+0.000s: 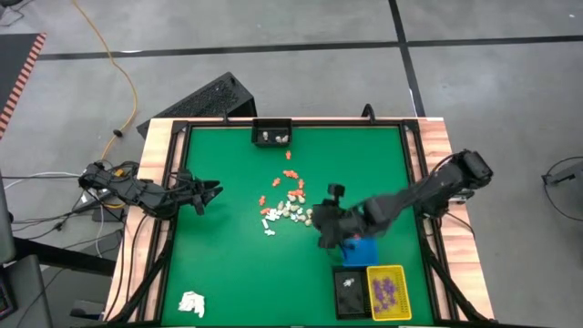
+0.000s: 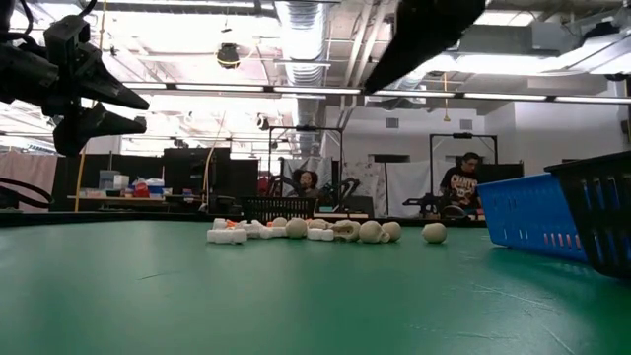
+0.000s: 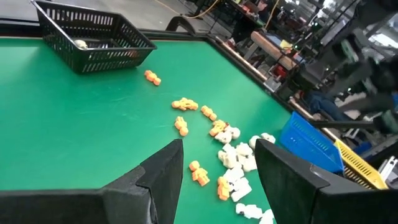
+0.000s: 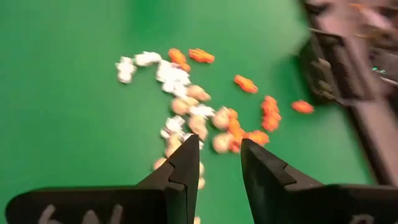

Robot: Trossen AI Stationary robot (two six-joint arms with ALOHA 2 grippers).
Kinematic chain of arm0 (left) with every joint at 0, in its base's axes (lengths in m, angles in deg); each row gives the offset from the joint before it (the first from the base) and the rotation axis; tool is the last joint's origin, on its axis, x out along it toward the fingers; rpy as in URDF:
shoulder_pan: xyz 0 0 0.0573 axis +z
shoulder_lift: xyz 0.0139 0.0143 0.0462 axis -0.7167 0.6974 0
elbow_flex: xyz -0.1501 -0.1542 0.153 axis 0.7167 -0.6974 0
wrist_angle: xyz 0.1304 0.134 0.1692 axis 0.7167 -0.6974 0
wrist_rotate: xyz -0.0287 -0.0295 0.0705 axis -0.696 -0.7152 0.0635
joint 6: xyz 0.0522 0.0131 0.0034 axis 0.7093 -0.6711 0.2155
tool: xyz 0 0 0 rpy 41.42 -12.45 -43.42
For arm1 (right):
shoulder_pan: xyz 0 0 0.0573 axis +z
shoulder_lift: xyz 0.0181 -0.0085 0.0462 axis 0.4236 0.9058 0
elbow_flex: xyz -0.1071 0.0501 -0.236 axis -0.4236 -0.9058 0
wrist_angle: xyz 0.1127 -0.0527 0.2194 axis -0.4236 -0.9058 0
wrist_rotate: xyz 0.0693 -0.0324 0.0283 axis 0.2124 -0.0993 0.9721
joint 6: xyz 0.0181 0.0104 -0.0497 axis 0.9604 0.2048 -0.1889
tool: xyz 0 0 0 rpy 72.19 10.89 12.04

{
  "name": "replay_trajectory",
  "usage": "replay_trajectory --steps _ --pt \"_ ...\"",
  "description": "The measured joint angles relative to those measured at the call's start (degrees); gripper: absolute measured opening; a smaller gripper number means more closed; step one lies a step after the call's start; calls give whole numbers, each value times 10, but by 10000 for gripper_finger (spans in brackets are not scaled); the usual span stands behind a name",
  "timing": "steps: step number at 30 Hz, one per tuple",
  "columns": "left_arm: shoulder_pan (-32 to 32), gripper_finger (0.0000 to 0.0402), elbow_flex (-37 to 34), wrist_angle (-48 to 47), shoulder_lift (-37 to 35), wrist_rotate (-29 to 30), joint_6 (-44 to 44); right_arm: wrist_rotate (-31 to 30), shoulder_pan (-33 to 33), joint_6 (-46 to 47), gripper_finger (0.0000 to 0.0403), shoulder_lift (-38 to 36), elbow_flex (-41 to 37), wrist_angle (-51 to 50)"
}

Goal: Sort Halloween decoration
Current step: Put the orange skeleton toy into the blue bin

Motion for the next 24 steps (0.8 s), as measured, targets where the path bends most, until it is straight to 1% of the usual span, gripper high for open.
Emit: replay_trajectory --steps 2,4,7,10,14,17,21,24 --pt "0 189 0 -6 0 0 -1 79 -43 -52 118 -22 -20 45" --pt "0 189 0 -8 0 0 0 147 -92 -82 118 -49 -51 108" --pt "0 189 0 -7 0 1 0 218 -167 -93 118 -77 -108 207" --pt "0 189 0 -4 0 1 -1 264 -229 -95 118 -83 -164 304" --pt "0 189 0 -4 0 1 -1 274 -280 -94 119 -65 -223 418" --pt "0 189 0 -4 0 1 -1 273 -300 -85 119 -30 -243 471" --pt "0 189 0 -3 1 2 0 273 -315 -80 121 27 -237 502" --pt "0 189 0 -2 1 3 -1 273 -317 -80 135 75 -226 505"
